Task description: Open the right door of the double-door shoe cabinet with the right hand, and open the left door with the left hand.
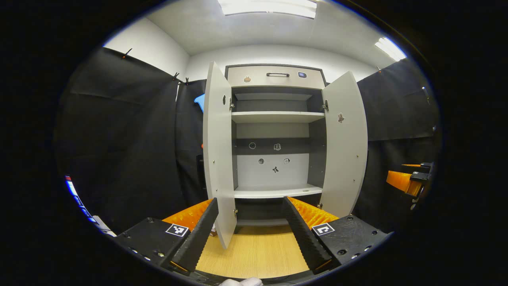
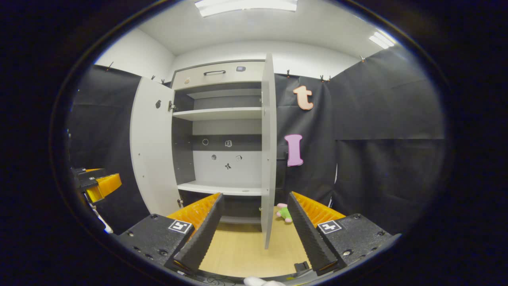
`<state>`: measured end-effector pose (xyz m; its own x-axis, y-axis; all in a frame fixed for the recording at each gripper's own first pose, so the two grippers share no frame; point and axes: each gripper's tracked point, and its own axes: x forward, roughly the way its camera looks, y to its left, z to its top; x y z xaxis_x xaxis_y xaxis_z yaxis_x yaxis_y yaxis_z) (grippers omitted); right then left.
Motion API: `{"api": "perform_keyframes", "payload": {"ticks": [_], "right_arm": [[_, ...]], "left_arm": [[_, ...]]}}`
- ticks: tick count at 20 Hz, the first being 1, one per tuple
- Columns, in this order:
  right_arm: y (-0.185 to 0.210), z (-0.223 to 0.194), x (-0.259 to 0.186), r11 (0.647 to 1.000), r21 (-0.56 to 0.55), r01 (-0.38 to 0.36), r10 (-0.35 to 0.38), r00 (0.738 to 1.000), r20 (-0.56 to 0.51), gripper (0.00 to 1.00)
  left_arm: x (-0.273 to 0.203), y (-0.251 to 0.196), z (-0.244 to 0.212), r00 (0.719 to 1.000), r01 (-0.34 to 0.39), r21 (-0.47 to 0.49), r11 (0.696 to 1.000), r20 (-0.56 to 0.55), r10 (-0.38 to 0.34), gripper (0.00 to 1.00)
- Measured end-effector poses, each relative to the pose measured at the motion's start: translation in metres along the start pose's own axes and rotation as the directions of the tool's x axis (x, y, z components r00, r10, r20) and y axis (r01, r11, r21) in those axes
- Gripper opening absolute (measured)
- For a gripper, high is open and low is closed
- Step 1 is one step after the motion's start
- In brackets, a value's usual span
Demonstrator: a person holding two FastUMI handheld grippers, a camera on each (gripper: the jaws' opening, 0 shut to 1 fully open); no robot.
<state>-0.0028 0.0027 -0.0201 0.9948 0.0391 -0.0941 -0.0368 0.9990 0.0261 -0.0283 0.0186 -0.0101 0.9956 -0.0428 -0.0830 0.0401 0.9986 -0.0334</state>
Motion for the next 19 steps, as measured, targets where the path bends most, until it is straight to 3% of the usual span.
{"api": "perform_keyframes", "payload": {"ticks": [19], "right_arm": [[0.011,-0.003,0.017,1.0,0.001,-0.029,0.029,1.0,-0.003,1.0]], "left_arm": [[0.01,-0.005,-0.001,1.0,0.006,-0.008,1.0,-0.002,-0.006,0.97]]}}
